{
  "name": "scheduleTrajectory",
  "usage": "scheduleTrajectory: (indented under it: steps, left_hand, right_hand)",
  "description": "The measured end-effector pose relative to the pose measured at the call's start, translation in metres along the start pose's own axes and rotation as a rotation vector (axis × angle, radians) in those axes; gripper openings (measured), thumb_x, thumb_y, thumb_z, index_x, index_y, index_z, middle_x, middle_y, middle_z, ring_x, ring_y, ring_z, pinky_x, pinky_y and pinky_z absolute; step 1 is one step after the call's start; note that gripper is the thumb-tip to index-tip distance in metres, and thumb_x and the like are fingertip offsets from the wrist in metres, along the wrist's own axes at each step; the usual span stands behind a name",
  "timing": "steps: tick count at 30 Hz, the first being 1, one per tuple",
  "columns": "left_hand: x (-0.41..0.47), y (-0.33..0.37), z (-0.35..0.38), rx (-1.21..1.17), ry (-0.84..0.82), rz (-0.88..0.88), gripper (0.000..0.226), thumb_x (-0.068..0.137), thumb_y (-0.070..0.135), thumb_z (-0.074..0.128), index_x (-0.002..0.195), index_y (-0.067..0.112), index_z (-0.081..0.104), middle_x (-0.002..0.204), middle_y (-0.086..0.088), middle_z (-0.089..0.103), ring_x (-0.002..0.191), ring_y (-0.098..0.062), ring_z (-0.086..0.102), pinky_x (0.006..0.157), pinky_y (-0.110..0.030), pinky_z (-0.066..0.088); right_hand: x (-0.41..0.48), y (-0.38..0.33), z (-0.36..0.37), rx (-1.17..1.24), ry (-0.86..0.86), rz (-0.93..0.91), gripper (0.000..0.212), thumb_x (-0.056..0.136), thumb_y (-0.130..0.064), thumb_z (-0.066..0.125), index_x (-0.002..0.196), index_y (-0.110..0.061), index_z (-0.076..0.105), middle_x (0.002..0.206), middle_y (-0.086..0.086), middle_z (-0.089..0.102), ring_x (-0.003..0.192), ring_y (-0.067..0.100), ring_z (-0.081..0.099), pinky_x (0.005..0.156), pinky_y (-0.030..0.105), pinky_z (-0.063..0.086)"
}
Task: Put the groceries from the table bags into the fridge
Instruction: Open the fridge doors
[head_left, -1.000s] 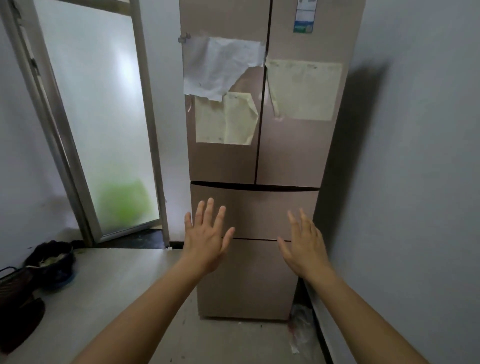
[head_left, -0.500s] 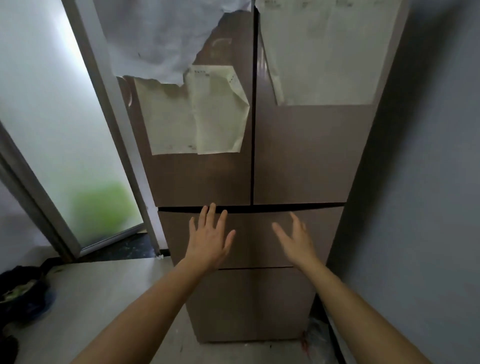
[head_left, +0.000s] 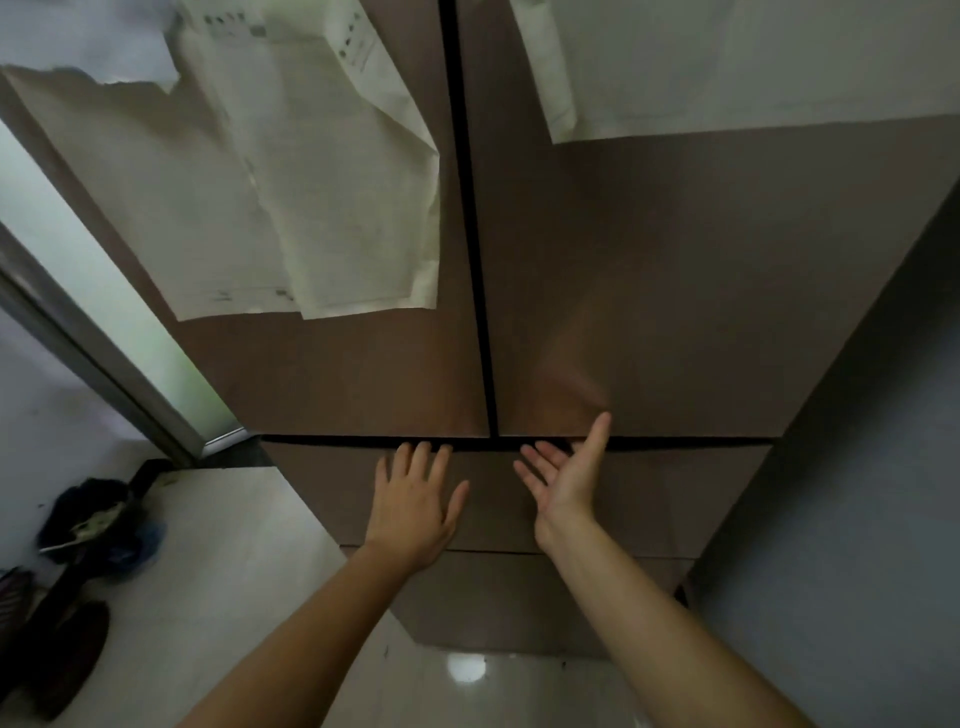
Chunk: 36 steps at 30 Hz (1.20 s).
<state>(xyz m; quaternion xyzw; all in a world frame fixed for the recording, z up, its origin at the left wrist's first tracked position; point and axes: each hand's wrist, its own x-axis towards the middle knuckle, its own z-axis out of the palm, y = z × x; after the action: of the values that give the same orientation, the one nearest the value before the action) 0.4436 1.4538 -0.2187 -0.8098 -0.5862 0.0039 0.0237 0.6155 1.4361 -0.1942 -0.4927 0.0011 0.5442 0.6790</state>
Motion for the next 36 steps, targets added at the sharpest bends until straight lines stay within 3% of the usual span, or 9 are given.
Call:
scheduleTrajectory:
  steps: [4,12,19,22,24,27,31,34,36]
  left_hand:
    - [0.002,-0.005,0.009,0.031,0.065,0.023,0.063,0.096,0.052,0.026,0.141,0.016,0.051,0.137,-0.013,0.056,0.128,-0.036,0.049,0.105,-0.056,0.042]
    - [-0.002,-0.017,0.004,0.023,-0.069,0.084,0.067,0.101,0.05,0.021,0.159,0.023,-0.001,0.166,-0.011,0.009,0.153,-0.032,0.004,0.123,-0.052,0.005]
    - [-0.003,-0.021,-0.007,-0.065,-0.089,0.108,0.063,0.104,0.049,0.025,0.159,0.022,0.013,0.165,-0.009,0.017,0.152,-0.03,0.011,0.123,-0.049,0.009]
    - [-0.009,-0.017,-0.033,-0.295,0.097,0.092,0.065,0.101,0.058,0.017,0.115,0.018,0.066,0.122,-0.006,0.064,0.116,-0.023,0.058,0.097,-0.039,0.046]
    - [-0.017,-0.008,-0.062,-0.581,0.246,0.1,0.075,0.096,0.064,0.012,0.084,0.016,0.067,0.079,0.002,0.066,0.074,-0.013,0.064,0.068,-0.035,0.051]
    - [-0.021,0.014,-0.106,-1.017,0.441,0.159,0.049,0.101,0.057,0.026,0.113,0.026,0.062,0.109,0.009,0.063,0.093,0.001,0.058,0.082,-0.023,0.048]
    - [-0.011,0.046,-0.158,-1.436,0.238,0.266,0.082,0.089,0.077,0.02,0.155,0.03,0.026,0.157,0.016,0.03,0.142,0.0,0.027,0.112,-0.02,0.022]
    - [-0.009,0.068,-0.168,-1.524,0.11,0.401,0.081,0.09,0.079,0.024,0.156,0.033,0.025,0.155,0.011,0.039,0.141,-0.002,0.036,0.117,-0.032,0.029]
    - [-0.022,0.086,-0.162,-1.509,0.105,0.51,0.06,0.1,0.061,0.03,0.152,0.031,0.027,0.138,0.021,0.046,0.119,0.017,0.046,0.098,-0.013,0.042]
  right_hand:
    - [-0.004,-0.005,0.012,0.172,-0.059,0.038,0.084,0.092,-0.075,0.038,0.154,-0.019,0.031,0.142,0.017,0.049,0.127,0.031,0.055,0.107,0.045,0.047]
    - [-0.017,-0.012,0.019,0.141,-0.131,-0.014,0.09,0.089,-0.081,0.028,0.158,-0.024,0.025,0.157,0.012,0.039,0.144,0.031,0.038,0.114,0.046,0.036]
    - [-0.038,-0.005,-0.01,-0.022,-0.088,-0.069,0.09,0.086,-0.084,0.016,0.155,-0.028,0.03,0.149,0.003,0.049,0.138,0.025,0.045,0.119,0.049,0.029]
    - [-0.046,-0.009,-0.024,-0.068,-0.112,-0.046,0.093,0.084,-0.086,0.02,0.157,-0.031,0.025,0.151,0.005,0.047,0.14,0.026,0.043,0.118,0.049,0.03]
    - [-0.052,-0.008,-0.031,-0.089,-0.097,-0.05,0.093,0.083,-0.087,0.023,0.157,-0.029,0.027,0.149,0.007,0.051,0.135,0.027,0.049,0.112,0.046,0.038]
    - [-0.063,-0.003,-0.039,-0.102,-0.048,-0.078,0.087,0.088,-0.081,0.027,0.153,-0.023,0.035,0.144,0.009,0.055,0.127,0.028,0.054,0.102,0.041,0.044]
    - [-0.074,0.002,-0.057,-0.068,0.008,-0.129,0.073,0.095,-0.071,0.032,0.146,-0.02,0.045,0.132,0.006,0.06,0.117,0.025,0.058,0.107,0.043,0.044]
    - [-0.089,-0.004,-0.079,-0.099,0.027,-0.184,0.056,0.099,-0.062,0.038,0.131,-0.021,0.056,0.127,0.009,0.066,0.114,0.026,0.063,0.101,0.044,0.05]
    - [-0.1,-0.008,-0.098,-0.137,0.058,-0.227,0.048,0.1,-0.059,0.04,0.131,-0.027,0.057,0.121,0.006,0.069,0.111,0.026,0.066,0.096,0.044,0.054]
